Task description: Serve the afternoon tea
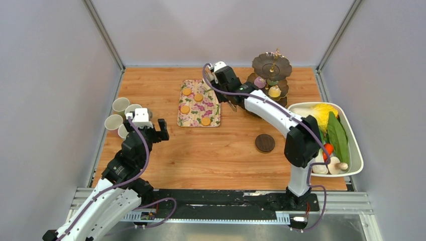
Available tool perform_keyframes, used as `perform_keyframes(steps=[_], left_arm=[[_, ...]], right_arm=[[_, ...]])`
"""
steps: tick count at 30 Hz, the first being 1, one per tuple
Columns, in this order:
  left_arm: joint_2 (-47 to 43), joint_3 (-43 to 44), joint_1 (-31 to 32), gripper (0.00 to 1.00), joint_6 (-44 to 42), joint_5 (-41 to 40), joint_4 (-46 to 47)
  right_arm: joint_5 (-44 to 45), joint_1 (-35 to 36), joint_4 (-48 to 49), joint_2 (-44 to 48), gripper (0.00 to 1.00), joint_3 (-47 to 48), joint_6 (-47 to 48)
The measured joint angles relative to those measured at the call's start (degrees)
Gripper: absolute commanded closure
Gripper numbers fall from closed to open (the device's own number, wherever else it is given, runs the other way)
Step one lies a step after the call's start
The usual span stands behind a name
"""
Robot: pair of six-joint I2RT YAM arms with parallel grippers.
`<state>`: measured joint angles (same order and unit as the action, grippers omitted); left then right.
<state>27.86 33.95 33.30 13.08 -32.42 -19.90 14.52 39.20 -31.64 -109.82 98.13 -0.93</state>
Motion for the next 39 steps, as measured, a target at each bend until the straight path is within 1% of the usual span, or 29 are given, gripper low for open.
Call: perform_keyframes(steps=[11,18,24,29,36,39], left_arm=[[-0.1,0.0,0.0,0.00,0.0,0.0,0.0],[-0.1,0.0,0.0,0.00,0.0,0.1,0.0],[0.0,0.0,0.0,0.00,0.0,0.4,0.0],[0.0,0.0,0.0,0.00,0.0,0.4,0.0],[-0.1,0.0,0.0,0.00,0.0,0.4,0.0],[-0.1,0.0,0.0,0.00,0.0,0.4,0.0]], right_arm=[[3.6,-0.3,-5.8,18.3,0.59,-7.8,0.1],[6.4,-2.5,-10.0,26.7,0.58,-15.0,0.0],[7.9,-5.8,-12.5,31.4,0.58,-21.2,-0.1],[8.8,-8.1,-12.7,33.8,0.58,-24.7,-0.4],[9.0,-11.0,-12.8,34.0,0.57,-27.6,-0.9],[9.1,-12.0,-12.6,34.0,0.54,-28.9,-1.1]])
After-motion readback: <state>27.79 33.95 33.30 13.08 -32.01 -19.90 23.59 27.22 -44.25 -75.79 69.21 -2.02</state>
